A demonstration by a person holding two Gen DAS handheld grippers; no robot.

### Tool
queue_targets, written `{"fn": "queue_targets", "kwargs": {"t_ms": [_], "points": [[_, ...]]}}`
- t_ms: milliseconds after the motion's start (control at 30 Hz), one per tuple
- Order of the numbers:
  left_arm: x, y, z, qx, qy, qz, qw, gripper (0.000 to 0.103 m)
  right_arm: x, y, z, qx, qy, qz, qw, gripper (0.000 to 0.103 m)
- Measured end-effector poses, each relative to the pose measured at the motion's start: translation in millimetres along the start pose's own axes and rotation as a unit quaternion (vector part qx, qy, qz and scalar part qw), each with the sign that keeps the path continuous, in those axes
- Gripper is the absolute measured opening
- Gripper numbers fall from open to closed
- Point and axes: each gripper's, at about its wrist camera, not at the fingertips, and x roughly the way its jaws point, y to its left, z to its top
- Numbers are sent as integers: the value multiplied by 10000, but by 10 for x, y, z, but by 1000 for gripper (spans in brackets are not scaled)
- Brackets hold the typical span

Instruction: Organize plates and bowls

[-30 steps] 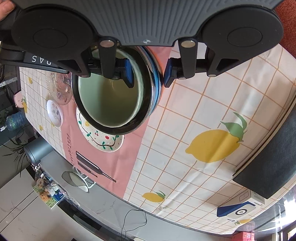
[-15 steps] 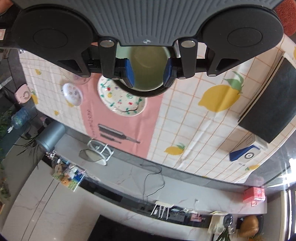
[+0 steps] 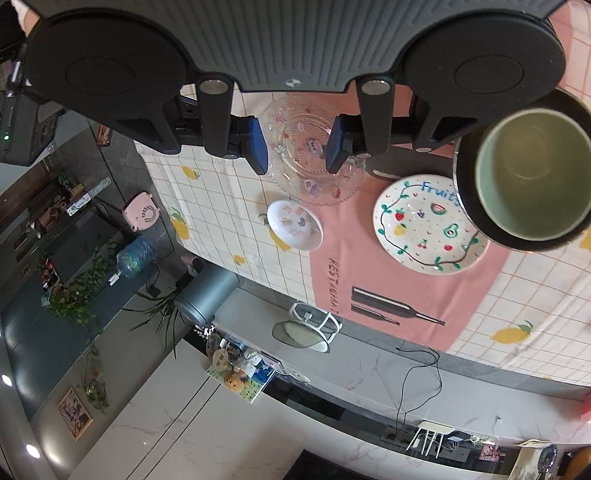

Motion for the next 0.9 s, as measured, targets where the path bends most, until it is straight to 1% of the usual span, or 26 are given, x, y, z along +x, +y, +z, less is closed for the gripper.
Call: {"fn": "queue_targets", "kwargs": {"t_ms": [67, 133, 200, 233, 267, 300, 367, 533, 633, 733, 800, 900], "points": [[181, 9, -79, -159, 69, 37, 9998, 38, -2, -225, 28, 237, 62, 3, 9997, 49], [335, 46, -152, -332, 63, 93, 9994, 38, 17, -408, 49, 458, 62, 101, 9989, 49], [454, 91, -233, -513, 6, 274, 9983, 38, 69, -544, 52, 653, 43, 104, 9978, 49], [498, 121, -265, -614, -15, 316, 9976, 38, 97, -610, 49, 744, 46, 117, 9971, 46], [525, 153, -311, -760, -71, 287, 9967, 38, 137, -659, 53, 821, 50, 125, 9965, 42], [549, 195, -338, -881, -123, 237, 9957, 38, 165, -715, 35, 899, 43, 151, 9958, 40], [595, 262, -393, -1050, -203, 207, 9940, 38, 250, -809, 28, 1052, 29, 169, 9943, 33], [685, 400, -488, -1359, -334, 281, 9898, 38, 450, -997, 16, 1318, 69, 306, 9908, 31], [738, 453, -524, -1447, -395, 362, 9880, 39, 544, -1055, 1, 1381, 99, 366, 9897, 31], [780, 525, -539, -1555, -363, 349, 9866, 39, 622, -1097, -7, 1428, 131, 417, 9888, 26], [796, 554, -546, -1551, -356, 394, 9865, 35, 656, -1110, -8, 1436, 134, 459, 9885, 25], [808, 578, -548, -1520, -413, 409, 9867, 34, 707, -1122, -8, 1439, 147, 491, 9883, 24]]}}
